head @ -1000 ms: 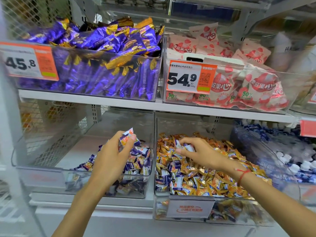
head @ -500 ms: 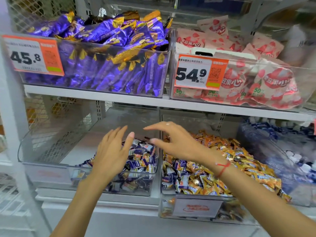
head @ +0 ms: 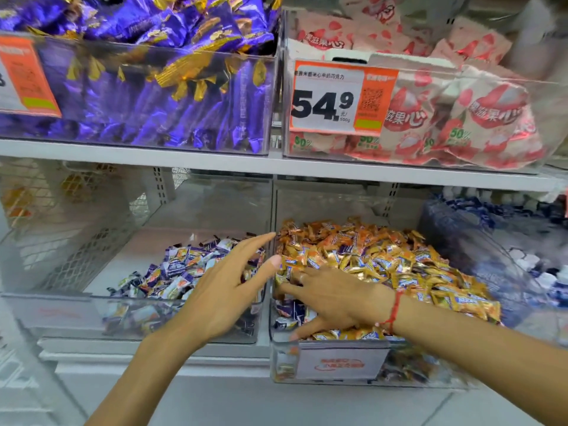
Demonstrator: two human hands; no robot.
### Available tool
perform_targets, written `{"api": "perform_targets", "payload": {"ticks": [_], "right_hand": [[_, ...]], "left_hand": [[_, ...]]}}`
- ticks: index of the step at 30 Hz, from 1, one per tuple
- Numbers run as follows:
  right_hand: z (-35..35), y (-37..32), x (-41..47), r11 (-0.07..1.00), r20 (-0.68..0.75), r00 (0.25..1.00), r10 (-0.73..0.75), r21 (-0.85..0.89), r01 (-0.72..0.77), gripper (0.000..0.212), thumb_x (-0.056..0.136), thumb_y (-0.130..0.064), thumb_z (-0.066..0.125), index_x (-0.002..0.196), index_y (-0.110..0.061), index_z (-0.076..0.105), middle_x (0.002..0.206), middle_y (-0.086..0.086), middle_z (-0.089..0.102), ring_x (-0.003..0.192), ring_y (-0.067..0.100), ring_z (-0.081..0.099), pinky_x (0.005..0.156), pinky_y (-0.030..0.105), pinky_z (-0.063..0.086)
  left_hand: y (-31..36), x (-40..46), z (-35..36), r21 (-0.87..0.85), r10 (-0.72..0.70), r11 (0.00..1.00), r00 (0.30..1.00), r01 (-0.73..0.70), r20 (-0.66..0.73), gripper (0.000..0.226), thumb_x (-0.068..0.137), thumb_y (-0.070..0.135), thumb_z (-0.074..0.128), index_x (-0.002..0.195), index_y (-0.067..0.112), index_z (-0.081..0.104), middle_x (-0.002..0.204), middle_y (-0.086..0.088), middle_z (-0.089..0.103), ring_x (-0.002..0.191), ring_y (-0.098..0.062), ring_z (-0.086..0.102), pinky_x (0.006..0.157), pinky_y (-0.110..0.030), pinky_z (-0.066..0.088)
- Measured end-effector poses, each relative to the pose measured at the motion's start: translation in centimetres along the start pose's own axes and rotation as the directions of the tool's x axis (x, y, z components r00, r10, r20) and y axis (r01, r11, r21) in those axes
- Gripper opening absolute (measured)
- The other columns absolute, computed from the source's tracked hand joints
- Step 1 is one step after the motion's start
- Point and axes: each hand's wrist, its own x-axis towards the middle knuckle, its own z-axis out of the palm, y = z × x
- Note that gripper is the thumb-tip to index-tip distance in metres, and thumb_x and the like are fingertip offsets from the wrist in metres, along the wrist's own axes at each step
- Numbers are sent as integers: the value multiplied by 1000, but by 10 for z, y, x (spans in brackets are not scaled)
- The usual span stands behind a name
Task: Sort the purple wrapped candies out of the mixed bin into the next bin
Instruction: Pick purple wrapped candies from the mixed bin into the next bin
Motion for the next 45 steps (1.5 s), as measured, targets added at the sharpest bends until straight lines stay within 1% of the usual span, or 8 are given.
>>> {"api": "perform_targets", "payload": {"ticks": [7,12,14,18,21,28,37,45], "right_hand": [[-9,-10,11,999,-1,1000,21,39,-21,63,90,-53,55,141,-20,36,104,15,56,78,26,48,58,33,35],[45,37,11,871,64,965,253,419,-256,57,89,-53,52,137,-27,34,66,-1,53,60,17,48,50,33,35],[79,66,-1,746,108,889,446,505,-435,70,80,-73,46,132,-26,42,80,-3,63,67,16,52,60,29,40],[5,82,-35,589,-15,847,531,726,-356,50,91,-45,56,132,-17,47,122,15,58,90,26,54,78,37,43],[-25,83,-62,709,25,856,516,548,-443,60,93,-45,55,145,-22,37,144,3,46,130,24,45,104,39,38],[0,80,-107,659,11,835,550,608,-443,54,87,-49,64,136,-35,46,142,-4,44,132,17,35,107,34,33],[28,61,-121,572,-186,681,708,717,-398,61,78,-46,74,133,-43,49,122,-12,46,117,9,44,97,27,40],[27,59,-141,514,-206,648,733,792,-330,31,89,-29,69,119,-26,68,126,-12,63,99,-8,57,74,-3,34]], "left_hand": [[0,0,0,14,-21,1000,1000,21,-17,63,74,84,30,133,62,35,136,33,44,115,2,52,100,-37,45],[4,0,2,64,-38,997,998,41,-47,64,73,84,28,133,60,36,138,29,44,117,3,50,100,-37,44],[3,-1,3,82,-36,996,998,40,-52,65,75,83,27,134,58,36,139,27,45,117,2,51,99,-37,44],[5,1,4,126,-19,992,997,28,-68,54,86,71,33,136,51,38,139,24,44,124,-3,47,101,-36,42],[11,3,8,233,83,972,982,-42,-167,47,92,64,36,131,41,49,132,26,44,125,1,41,103,-27,36],[53,20,27,326,352,900,922,-288,-159,26,93,32,51,115,34,65,120,26,57,114,8,47,98,-17,35],[79,88,100,407,55,897,958,-171,281,44,98,33,52,141,26,46,138,2,55,123,-18,54,100,-39,45],[67,96,114,540,109,816,973,-205,206,41,90,43,63,129,35,56,127,10,60,111,-16,59,85,-36,52]]}}
